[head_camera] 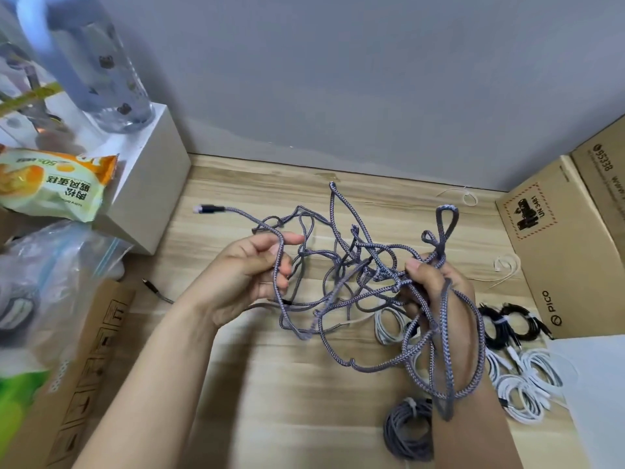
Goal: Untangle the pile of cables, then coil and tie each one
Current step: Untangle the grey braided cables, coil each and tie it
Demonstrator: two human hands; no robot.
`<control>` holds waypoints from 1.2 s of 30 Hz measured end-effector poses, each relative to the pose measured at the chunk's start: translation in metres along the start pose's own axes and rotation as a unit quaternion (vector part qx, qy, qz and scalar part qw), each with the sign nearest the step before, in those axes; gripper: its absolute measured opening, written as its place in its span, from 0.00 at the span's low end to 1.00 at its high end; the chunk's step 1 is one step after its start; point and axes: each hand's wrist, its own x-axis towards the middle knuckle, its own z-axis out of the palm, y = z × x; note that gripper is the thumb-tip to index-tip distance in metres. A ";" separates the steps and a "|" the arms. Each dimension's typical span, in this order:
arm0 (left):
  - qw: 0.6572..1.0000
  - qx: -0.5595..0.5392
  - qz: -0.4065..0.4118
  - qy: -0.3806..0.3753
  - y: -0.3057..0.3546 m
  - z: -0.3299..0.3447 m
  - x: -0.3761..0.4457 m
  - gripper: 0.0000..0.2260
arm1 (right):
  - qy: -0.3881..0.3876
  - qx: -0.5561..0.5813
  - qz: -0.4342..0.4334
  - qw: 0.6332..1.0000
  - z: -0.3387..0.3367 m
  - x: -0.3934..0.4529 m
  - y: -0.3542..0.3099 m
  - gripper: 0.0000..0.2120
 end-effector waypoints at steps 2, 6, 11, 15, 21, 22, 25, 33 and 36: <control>0.998 -0.008 -0.002 -0.067 0.002 0.006 -0.004 0.08 | -0.010 0.030 0.009 0.999 0.000 0.002 0.001 0.09; 0.992 0.107 0.020 -0.063 -0.013 0.022 0.007 0.09 | -0.053 0.063 0.010 0.997 -0.003 0.001 0.007 0.08; 0.983 0.156 0.094 -0.021 -0.016 0.046 0.018 0.14 | -0.118 0.143 0.078 0.980 0.000 0.006 0.012 0.13; 0.984 0.136 0.111 -0.025 -0.014 0.052 0.013 0.12 | -0.143 0.203 0.111 0.962 0.001 0.010 0.016 0.15; 0.997 0.028 0.066 -0.026 -0.013 0.057 0.010 0.18 | -0.252 0.236 0.125 0.930 -0.007 0.027 0.037 0.10; 0.998 0.010 0.057 -0.037 -0.013 0.057 0.010 0.19 | -0.286 0.267 0.129 0.911 -0.007 0.029 0.040 0.10; 0.998 -0.001 0.044 -0.050 -0.013 0.054 0.012 0.19 | -0.224 0.310 0.115 0.917 -0.017 0.028 0.042 0.22; 0.971 0.193 0.142 -0.003 -0.011 0.046 0.014 0.07 | -0.314 0.248 0.120 0.909 -0.018 0.032 0.046 0.12; 0.961 0.217 0.171 0.011 -0.006 0.046 0.013 0.06 | -0.315 0.257 0.106 0.907 -0.013 0.025 0.039 0.07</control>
